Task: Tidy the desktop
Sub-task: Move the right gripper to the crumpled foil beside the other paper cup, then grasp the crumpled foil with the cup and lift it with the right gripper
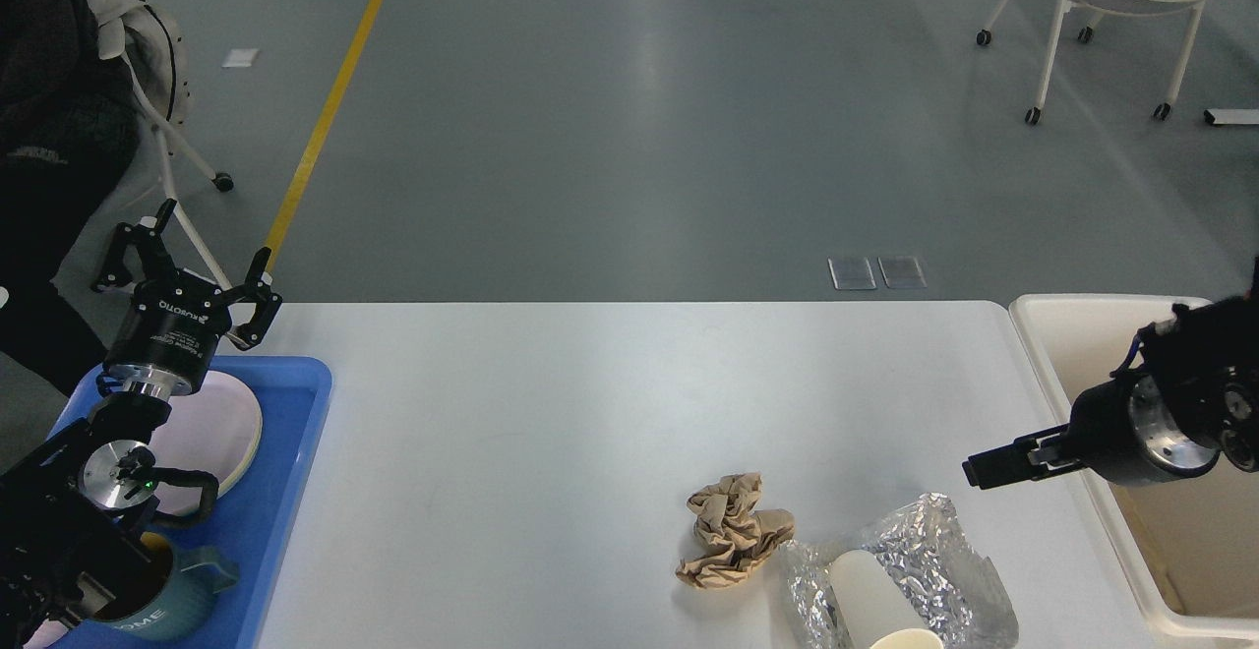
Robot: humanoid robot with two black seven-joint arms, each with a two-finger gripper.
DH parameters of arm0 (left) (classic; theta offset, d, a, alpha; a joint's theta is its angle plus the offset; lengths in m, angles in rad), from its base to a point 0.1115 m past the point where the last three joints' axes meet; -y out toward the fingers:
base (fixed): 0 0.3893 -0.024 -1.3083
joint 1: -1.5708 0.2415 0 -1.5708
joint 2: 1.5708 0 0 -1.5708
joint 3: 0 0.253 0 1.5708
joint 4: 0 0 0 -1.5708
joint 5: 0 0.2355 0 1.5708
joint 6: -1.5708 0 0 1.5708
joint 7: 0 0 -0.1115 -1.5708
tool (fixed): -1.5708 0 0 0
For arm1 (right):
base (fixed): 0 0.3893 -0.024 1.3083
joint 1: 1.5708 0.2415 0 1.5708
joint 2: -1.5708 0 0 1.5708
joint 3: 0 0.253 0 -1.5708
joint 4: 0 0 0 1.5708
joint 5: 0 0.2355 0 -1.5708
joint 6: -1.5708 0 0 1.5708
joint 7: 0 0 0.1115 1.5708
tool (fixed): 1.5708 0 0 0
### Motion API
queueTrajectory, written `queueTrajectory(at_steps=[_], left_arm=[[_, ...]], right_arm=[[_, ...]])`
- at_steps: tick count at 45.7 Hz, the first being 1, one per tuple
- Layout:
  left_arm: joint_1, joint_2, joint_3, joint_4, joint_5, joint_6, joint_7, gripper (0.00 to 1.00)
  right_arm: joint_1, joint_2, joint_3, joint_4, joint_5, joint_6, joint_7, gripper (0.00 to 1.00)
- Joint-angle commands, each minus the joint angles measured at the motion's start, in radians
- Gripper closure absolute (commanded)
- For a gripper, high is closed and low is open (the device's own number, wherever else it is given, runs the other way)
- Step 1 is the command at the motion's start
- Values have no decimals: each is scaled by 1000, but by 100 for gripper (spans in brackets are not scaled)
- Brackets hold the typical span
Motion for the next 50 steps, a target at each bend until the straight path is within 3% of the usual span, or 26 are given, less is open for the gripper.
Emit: queueTrajectory(at_steps=[1, 25, 33, 36, 37, 40, 43, 46, 47, 49, 50], left_arm=[[0, 0, 0, 0, 0, 0, 0, 0], [0, 0, 0, 0, 0, 0, 0, 0], [0, 0, 0, 0, 0, 0, 0, 0], [0, 0, 0, 0, 0, 0, 0, 0], [0, 0, 0, 0, 0, 0, 0, 0], [0, 0, 0, 0, 0, 0, 0, 0], [0, 0, 0, 0, 0, 0, 0, 0], [0, 0, 0, 0, 0, 0, 0, 0], [0, 0, 0, 0, 0, 0, 0, 0], [0, 0, 0, 0, 0, 0, 0, 0], [0, 0, 0, 0, 0, 0, 0, 0]], right_arm=[[-183, 22, 19, -111, 34, -51, -5, 0], [-444, 61, 118, -323, 39, -158, 5, 0], [-490, 70, 155, -332, 39, -180, 8, 0], [-507, 72, 157, -357, 39, -184, 8, 4], [-508, 72, 158, -363, 39, -184, 8, 8], [-514, 72, 157, -374, 37, -193, 17, 43], [-522, 72, 155, -380, 31, -218, 37, 57], [-528, 72, 155, -388, 31, -230, 40, 62], [-530, 72, 155, -388, 29, -230, 40, 69], [-536, 73, 151, -391, 28, -229, 40, 95], [-540, 73, 152, -394, 26, -227, 40, 100]])
